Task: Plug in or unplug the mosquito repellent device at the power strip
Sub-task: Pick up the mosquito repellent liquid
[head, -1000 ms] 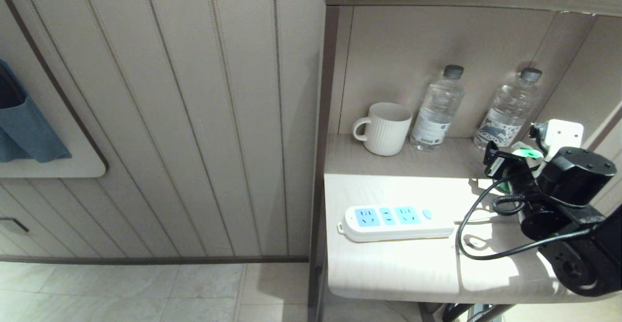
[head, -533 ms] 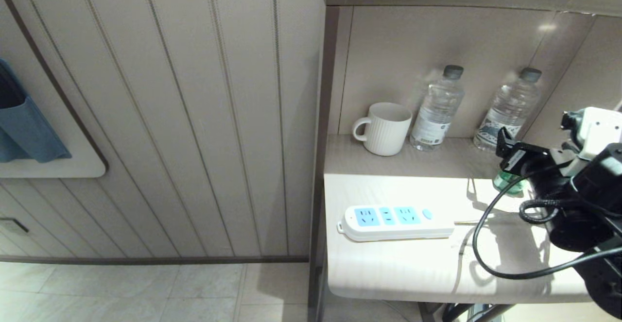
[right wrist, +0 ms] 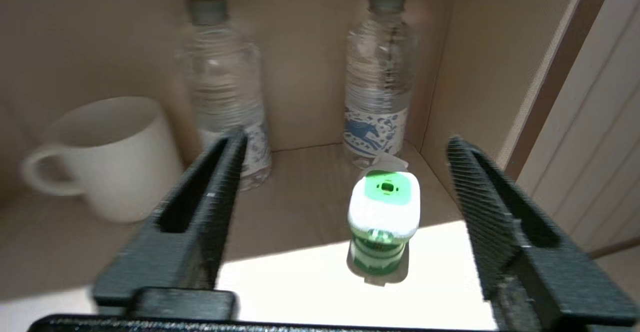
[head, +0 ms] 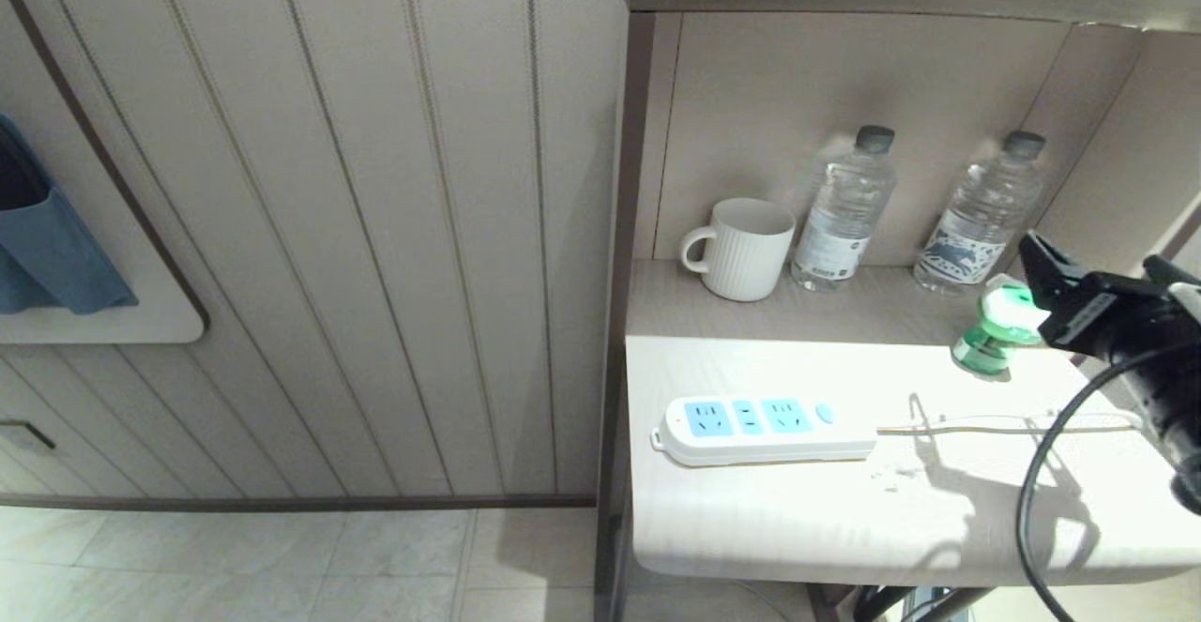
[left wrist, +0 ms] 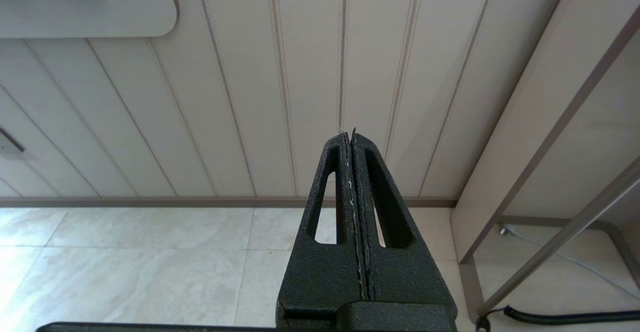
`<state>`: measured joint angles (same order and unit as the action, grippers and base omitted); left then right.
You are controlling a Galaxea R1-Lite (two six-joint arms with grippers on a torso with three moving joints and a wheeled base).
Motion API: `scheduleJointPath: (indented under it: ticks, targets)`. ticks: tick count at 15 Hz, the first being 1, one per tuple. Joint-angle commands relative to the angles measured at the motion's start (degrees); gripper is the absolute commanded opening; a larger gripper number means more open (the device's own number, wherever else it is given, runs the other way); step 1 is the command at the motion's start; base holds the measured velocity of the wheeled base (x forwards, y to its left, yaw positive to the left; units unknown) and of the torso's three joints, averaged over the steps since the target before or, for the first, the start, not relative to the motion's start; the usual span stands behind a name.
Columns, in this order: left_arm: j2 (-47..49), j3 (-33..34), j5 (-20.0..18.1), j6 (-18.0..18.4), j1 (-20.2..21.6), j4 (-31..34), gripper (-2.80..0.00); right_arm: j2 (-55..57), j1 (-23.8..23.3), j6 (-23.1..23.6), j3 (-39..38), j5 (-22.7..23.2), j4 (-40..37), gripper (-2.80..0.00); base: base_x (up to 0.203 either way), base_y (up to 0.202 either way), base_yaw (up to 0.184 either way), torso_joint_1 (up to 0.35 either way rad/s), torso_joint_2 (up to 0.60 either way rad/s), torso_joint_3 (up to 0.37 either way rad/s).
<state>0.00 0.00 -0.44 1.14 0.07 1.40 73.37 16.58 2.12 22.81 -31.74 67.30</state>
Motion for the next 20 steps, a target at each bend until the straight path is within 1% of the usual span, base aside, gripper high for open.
scheduleJointPath:
  ticks: [1,2,3,4,5,6,9,11,13,14,16,18,20]
  targets:
    - [0.1,0.0,0.0,0.0,0.0,0.0,-2.8,-15.5,5.4,-0.6,3.4,-0.9,-21.1,-2.8,0.0,0.0,0.0,0.0,0.0,0.0]
    - [0.1,0.0,0.0,0.0,0.0,0.0,-2.8,-18.5,7.4,-1.6,5.9,-1.7,-29.5,-2.8,0.0,0.0,0.0,0.0,0.0,0.0]
    - [0.1,0.0,0.0,0.0,0.0,0.0,-2.8,-20.6,9.0,-3.2,8.3,-2.7,-35.1,-2.8,0.0,0.0,0.0,0.0,0.0,0.0]
    - [0.1,0.0,0.0,0.0,0.0,0.0,-2.8,-21.5,9.6,-4.5,9.0,-3.5,-36.7,-2.8,0.0,0.0,0.0,0.0,0.0,0.0]
    - [0.1,0.0,0.0,0.0,0.0,0.0,-2.8,-21.5,9.4,-4.7,8.9,-4.8,-37.0,-2.8,0.0,0.0,0.0,0.0,0.0,0.0]
    - [0.1,0.0,0.0,0.0,0.0,0.0,-2.8,-21.2,9.5,-4.8,8.5,-7.1,-37.1,-2.8,0.0,0.0,0.0,0.0,0.0,0.0]
    - [0.1,0.0,0.0,0.0,0.0,0.0,-2.8,-21.5,10.2,-4.8,6.9,-15.1,-38.0,-2.8,0.0,0.0,0.0,0.0,0.0,0.0]
    - [0.1,0.0,0.0,0.0,0.0,0.0,-2.8,-22.5,10.2,-4.8,5.5,-21.4,-38.1,-2.8,0.0,0.0,0.0,0.0,0.0,0.0]
    - [0.1,0.0,0.0,0.0,0.0,0.0,-2.8,-25.6,9.4,-4.2,3.5,-25.8,-37.8,-2.8,0.0,0.0,0.0,0.0,0.0,0.0]
    - [0.1,0.0,0.0,0.0,0.0,0.0,-2.8,-27.1,7.4,-3.7,3.1,-27.0,-37.8,-2.8,0.0,0.0,0.0,0.0,0.0,0.0]
    - [0.1,0.0,0.0,0.0,0.0,0.0,-2.8,-30.6,-0.5,-3.1,1.3,-27.4,-37.9,-2.8,0.0,0.0,0.0,0.0,0.0,0.0]
    - [0.1,0.0,0.0,0.0,0.0,0.0,-2.8,-36.3,-7.9,-2.2,-2.3,-27.3,-37.8,-2.8,0.0,0.0,0.0,0.0,0.0,0.0]
    - [0.1,0.0,0.0,0.0,0.0,0.0,-2.8,-41.8,-12.8,-0.7,-6.5,-27.2,-37.9,-2.8,0.0,0.0,0.0,0.0,0.0,0.0]
